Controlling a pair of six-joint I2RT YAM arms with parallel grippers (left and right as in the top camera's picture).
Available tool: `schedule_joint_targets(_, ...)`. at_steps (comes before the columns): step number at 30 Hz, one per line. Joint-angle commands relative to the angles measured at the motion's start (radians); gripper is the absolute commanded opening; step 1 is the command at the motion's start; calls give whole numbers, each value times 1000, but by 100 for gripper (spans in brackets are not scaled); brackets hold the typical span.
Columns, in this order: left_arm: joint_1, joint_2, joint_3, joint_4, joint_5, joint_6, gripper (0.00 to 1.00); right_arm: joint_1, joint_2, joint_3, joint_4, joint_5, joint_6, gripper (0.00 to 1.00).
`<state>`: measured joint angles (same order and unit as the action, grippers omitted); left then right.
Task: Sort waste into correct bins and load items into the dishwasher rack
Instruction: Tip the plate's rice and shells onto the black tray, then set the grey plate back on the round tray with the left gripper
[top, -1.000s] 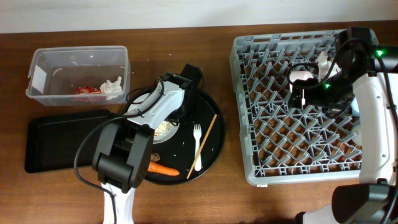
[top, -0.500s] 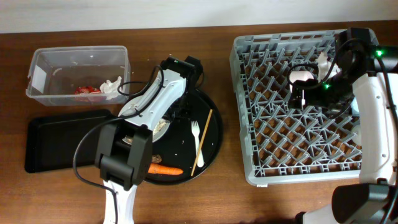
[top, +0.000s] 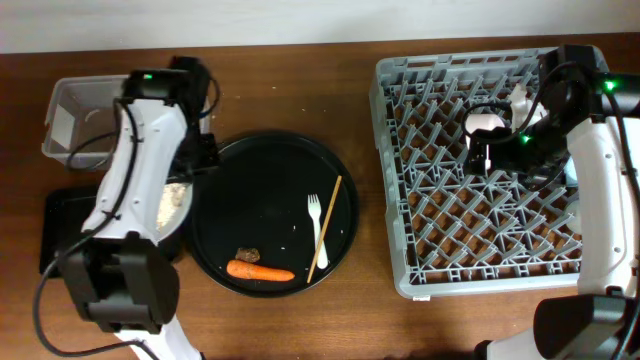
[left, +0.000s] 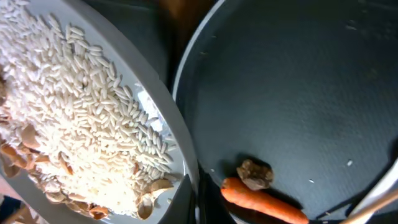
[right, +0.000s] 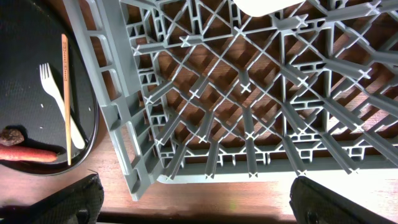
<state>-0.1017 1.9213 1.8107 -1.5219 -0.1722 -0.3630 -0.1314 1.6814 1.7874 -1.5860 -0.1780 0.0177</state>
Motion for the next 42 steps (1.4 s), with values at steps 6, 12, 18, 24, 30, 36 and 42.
schedule_joint_targets(6, 287, -43, 21, 68, 350, 279, 0, -6, 0, -3, 0, 6, -10, 99)
schedule_joint_targets(12, 440, -42, 21, 82, 611, 422, 0, -6, 0, -3, -8, 6, -10, 99)
schedule_joint_targets(18, 594, -42, -180, 123, 1047, 714, 0, -6, 0, -3, -15, 6, -10, 98)
schedule_joint_targets(24, 799, -42, -351, -47, 1497, 1160, 0, -6, 0, -3, -15, 6, -10, 99)
schedule_joint_targets(30, 891, -42, -351, -143, 1527, 1252, 0, -6, 0, -3, -16, 6, -10, 99)
schedule_joint_targets(36, 890, -43, -351, -26, 1287, 1005, 0, -6, 0, -3, -20, 6, -10, 99)
schedule_joint_targets(42, 887, -82, -351, -167, 1468, 1255, 0, -6, 0, -3, -37, 25, -10, 99)
